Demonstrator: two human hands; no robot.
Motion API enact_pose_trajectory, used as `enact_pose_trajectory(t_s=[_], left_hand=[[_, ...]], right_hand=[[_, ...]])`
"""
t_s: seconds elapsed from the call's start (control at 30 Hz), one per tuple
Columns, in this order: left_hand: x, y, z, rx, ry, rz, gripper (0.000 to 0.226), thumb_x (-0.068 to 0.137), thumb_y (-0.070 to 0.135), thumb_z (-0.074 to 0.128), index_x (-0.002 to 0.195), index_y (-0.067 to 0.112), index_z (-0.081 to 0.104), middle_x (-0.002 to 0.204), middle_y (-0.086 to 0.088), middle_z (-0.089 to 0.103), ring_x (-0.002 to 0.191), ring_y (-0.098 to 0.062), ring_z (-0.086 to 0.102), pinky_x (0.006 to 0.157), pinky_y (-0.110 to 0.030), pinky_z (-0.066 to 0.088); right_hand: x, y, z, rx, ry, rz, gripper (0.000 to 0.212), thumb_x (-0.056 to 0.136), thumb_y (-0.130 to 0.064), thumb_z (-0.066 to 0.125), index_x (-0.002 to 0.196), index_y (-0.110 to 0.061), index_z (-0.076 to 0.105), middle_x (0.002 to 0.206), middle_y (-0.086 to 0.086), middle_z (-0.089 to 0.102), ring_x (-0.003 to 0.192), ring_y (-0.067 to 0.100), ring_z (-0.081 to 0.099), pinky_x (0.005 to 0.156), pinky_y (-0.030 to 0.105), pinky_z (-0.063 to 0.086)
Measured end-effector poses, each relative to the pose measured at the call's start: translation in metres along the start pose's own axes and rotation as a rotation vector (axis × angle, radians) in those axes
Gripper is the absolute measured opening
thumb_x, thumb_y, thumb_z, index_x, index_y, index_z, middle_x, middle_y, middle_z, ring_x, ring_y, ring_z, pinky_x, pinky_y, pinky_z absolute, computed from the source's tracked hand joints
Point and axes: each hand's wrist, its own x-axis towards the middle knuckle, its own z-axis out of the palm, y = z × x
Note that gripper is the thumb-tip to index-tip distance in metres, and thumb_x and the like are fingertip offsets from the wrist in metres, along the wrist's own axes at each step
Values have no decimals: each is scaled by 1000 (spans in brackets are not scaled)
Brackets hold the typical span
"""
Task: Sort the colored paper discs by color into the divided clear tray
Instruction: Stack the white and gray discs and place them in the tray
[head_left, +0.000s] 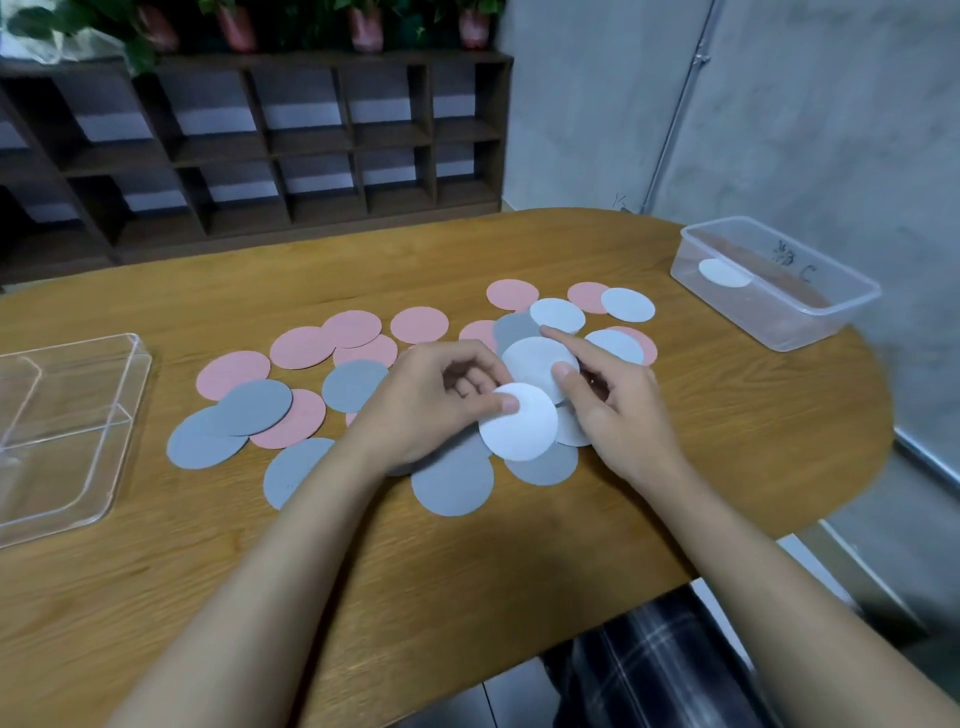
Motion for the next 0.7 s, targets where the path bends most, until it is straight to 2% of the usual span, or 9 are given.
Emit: enact_pose_trajectory(t_s=[0.07, 0.1, 0.13, 0.23, 0.33, 0.43, 0.53, 0.6, 0.7], left_hand=[[2, -3, 0, -43, 80, 11, 12, 85, 14, 86, 91, 15, 75, 76, -3, 68, 64, -13, 53, 65, -21, 48], [2, -5, 1, -52, 128, 19, 12, 86, 15, 85, 90, 15, 74, 76, -5, 70, 64, -13, 54, 65, -23, 49], [3, -6, 2, -53, 177, 27, 13, 85, 16, 86, 89, 14, 74, 76, -5, 70, 64, -13, 55, 65, -23, 49], [4, -8, 9, -23, 289, 44, 15, 84, 20, 87, 89, 15, 74, 70, 1, 67, 61, -10, 54, 63, -19, 48], [3, -8, 14, 34, 350, 83, 16, 85, 22, 86, 98, 20, 78, 75, 1, 71, 63, -9, 58, 66, -21, 52], [1, -6, 18, 98, 388, 113, 11, 86, 25, 85, 96, 23, 83, 85, 5, 74, 71, -12, 66, 72, -28, 56], [0, -3, 21, 92, 429, 97, 7, 85, 27, 86, 90, 23, 82, 84, 8, 74, 71, -15, 69, 72, -29, 57], [-1, 0, 22, 90, 454, 93, 8, 84, 28, 86, 88, 22, 82, 82, 8, 74, 70, -16, 70, 72, -30, 58], [-1, 4, 26, 108, 455, 123, 11, 84, 27, 86, 93, 21, 81, 83, 8, 73, 71, -15, 67, 70, -28, 56]], right_hand=[[-1, -1, 1, 17, -17, 13, 39, 103, -27, 54, 140, -28, 65, 70, 8, 55, 65, 18, 47, 61, 28, 38], [-2, -2, 1, 30, -26, 15, 38, 103, -26, 53, 139, -28, 65, 71, 6, 58, 67, 22, 50, 63, 32, 41], [-2, -2, 1, 41, -33, 11, 38, 103, -26, 52, 138, -28, 66, 69, -3, 59, 68, 19, 52, 65, 32, 43], [-2, -3, 1, 36, -62, -12, 38, 104, -24, 48, 138, -25, 66, 71, -25, 61, 72, 5, 55, 71, 22, 45], [-2, -5, 1, 21, -89, -31, 36, 107, -16, 48, 137, -24, 66, 77, -32, 62, 76, 5, 58, 74, 18, 45], [-3, -8, 1, 6, -96, -51, 37, 108, -17, 45, 138, -22, 65, 85, -38, 62, 83, 3, 61, 77, 17, 44], [-5, -11, 0, 7, -108, -56, 39, 107, -25, 43, 140, -24, 63, 86, -33, 64, 85, 6, 62, 77, 18, 45], [-5, -12, 0, -22, -103, -78, 36, 107, -28, 48, 140, -25, 62, 88, -23, 68, 84, 10, 62, 74, 21, 47], [-3, -10, -5, -81, -74, -108, 33, 106, -17, 56, 137, -23, 63, 99, -11, 70, 88, 15, 62, 78, 30, 50]])
